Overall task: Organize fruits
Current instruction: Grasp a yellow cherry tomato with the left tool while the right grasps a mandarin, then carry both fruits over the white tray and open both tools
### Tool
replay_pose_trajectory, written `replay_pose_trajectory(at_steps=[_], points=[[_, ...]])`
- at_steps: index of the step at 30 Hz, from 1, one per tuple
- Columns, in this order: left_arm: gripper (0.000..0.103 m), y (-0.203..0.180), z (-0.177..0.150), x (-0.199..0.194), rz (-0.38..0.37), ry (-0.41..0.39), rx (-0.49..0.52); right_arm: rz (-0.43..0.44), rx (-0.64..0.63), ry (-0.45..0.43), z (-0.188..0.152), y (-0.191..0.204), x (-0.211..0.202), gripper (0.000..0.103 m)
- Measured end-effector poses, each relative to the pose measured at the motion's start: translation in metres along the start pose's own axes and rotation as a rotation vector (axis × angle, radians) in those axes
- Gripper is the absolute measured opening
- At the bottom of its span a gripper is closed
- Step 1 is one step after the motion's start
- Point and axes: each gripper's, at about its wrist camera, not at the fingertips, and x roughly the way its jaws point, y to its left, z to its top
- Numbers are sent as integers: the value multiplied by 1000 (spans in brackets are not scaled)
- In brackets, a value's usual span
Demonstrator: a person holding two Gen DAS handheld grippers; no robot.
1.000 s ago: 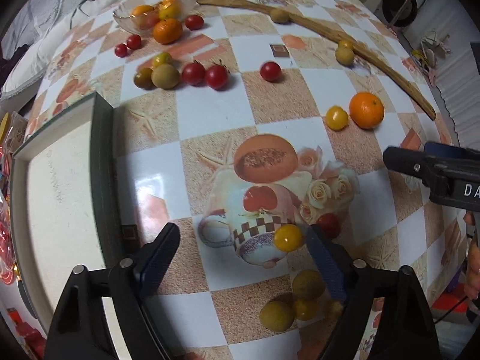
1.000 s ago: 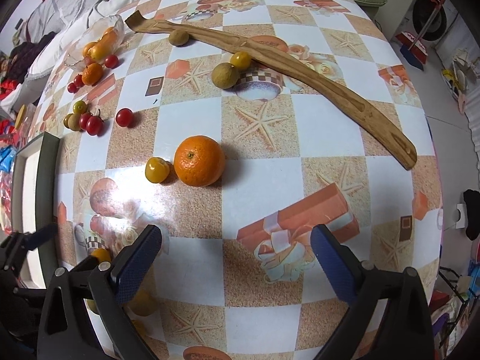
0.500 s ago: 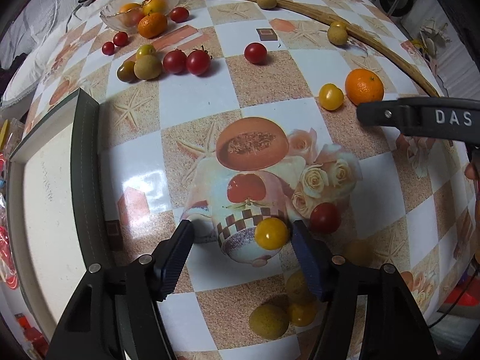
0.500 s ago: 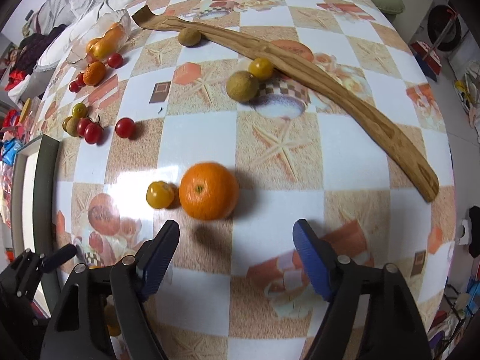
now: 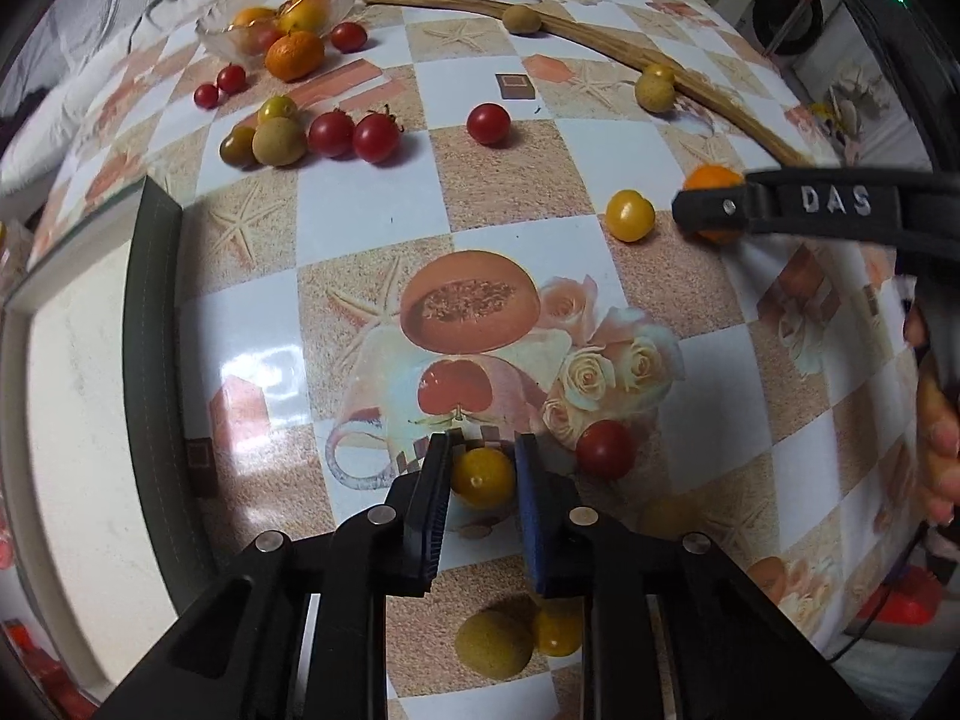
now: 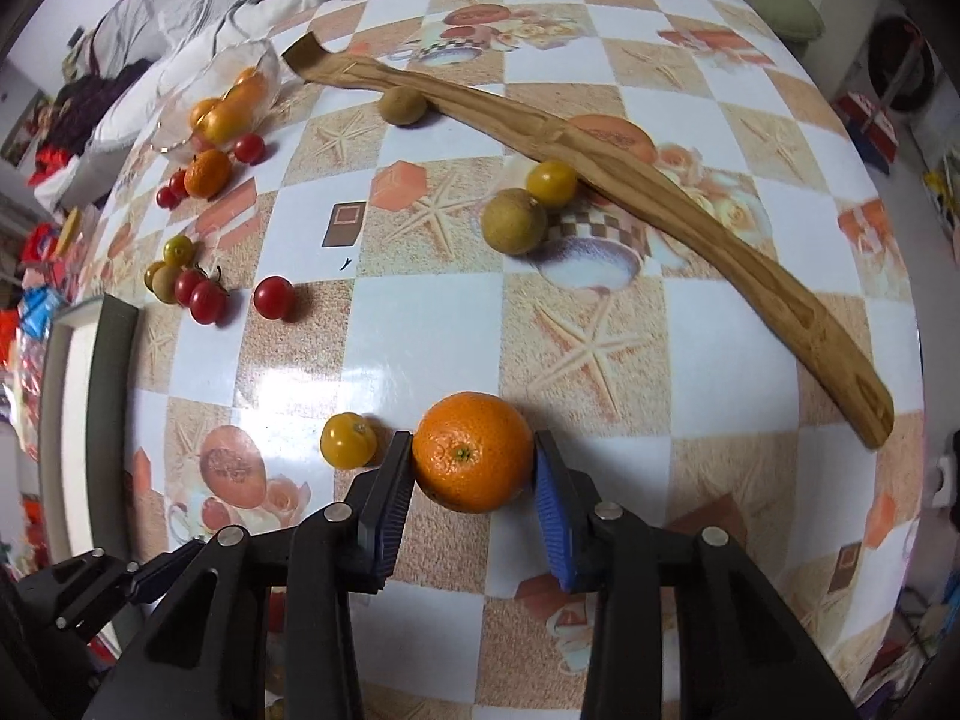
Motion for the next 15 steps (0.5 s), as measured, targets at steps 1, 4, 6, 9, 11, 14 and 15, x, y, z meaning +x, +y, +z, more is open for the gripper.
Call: replay_pose_trajectory(at_steps=[1, 4, 6, 9, 11, 14, 15], points=[[23, 4, -1, -2, -15, 3, -13, 6, 9, -2, -2, -1, -1, 42], [23, 7, 1, -5, -28, 7, -31, 23, 24, 0, -9, -3, -5, 42], [23, 9, 3, -9, -35, 7, -33, 33, 28, 1, -18, -5, -9, 42], [23, 11, 5, -10, -36, -2, -23, 45, 27, 2, -27, -10, -20, 42], [23, 22, 2, -14, -37, -8, -21, 54, 20, 4, -30, -5, -25, 42], [23, 36, 0, -25, -42, -22, -30, 61, 4, 6, -32, 4, -30, 42], [23, 40, 0, -28, -41, -30, -37, 65, -4, 7, -32, 8, -32, 42]])
